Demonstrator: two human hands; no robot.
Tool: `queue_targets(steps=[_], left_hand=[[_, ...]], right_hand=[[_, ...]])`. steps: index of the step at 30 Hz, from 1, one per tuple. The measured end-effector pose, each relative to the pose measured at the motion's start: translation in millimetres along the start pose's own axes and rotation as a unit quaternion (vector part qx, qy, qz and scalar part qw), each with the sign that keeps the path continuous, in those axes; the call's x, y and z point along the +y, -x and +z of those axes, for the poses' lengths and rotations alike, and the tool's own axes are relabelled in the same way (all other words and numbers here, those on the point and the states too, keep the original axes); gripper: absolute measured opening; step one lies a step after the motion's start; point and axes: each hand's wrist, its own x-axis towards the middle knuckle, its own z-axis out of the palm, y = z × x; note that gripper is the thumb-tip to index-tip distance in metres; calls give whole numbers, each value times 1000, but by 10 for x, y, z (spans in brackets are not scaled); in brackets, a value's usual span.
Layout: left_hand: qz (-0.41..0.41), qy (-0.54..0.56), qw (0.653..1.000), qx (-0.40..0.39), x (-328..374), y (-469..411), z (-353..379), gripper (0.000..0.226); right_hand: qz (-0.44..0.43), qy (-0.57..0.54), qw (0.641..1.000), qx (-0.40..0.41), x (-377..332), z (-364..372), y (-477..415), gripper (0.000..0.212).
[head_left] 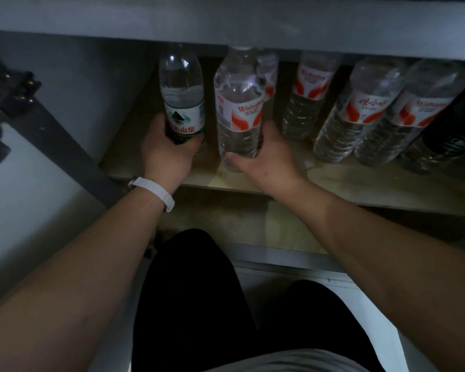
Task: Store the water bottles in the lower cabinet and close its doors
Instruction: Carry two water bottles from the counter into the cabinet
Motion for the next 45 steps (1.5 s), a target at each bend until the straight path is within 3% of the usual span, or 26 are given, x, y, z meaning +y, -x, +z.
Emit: queue_targets(steps=[7,19,26,33,38,41,45], left_hand=[[-3,1,998,57,-180,-134,-332,62],[19,-25,999,32,-216,-430,-251,61],[24,-8,1000,-1,-191,-370,-296,61],[43,53,996,58,-121,47,-240,61],[158,-19,987,-21,134,402,95,47],[139,-4,988,-65,249,435,360,47],[83,13,991,-107,382,416,685,67]], right_hand=[[4,-8,1000,27,-220,548,-208,62],[28,-6,998,64,-440,825,-517,64],[38,-13,997,60,-465,832,-510,68],[30,-38,996,70,-279,420,-225,61],[32,-23,984,176,3,-18,4,54],[25,5,976,214,138,-137,13,67],[26,20,973,228,223,-191,-48,89]])
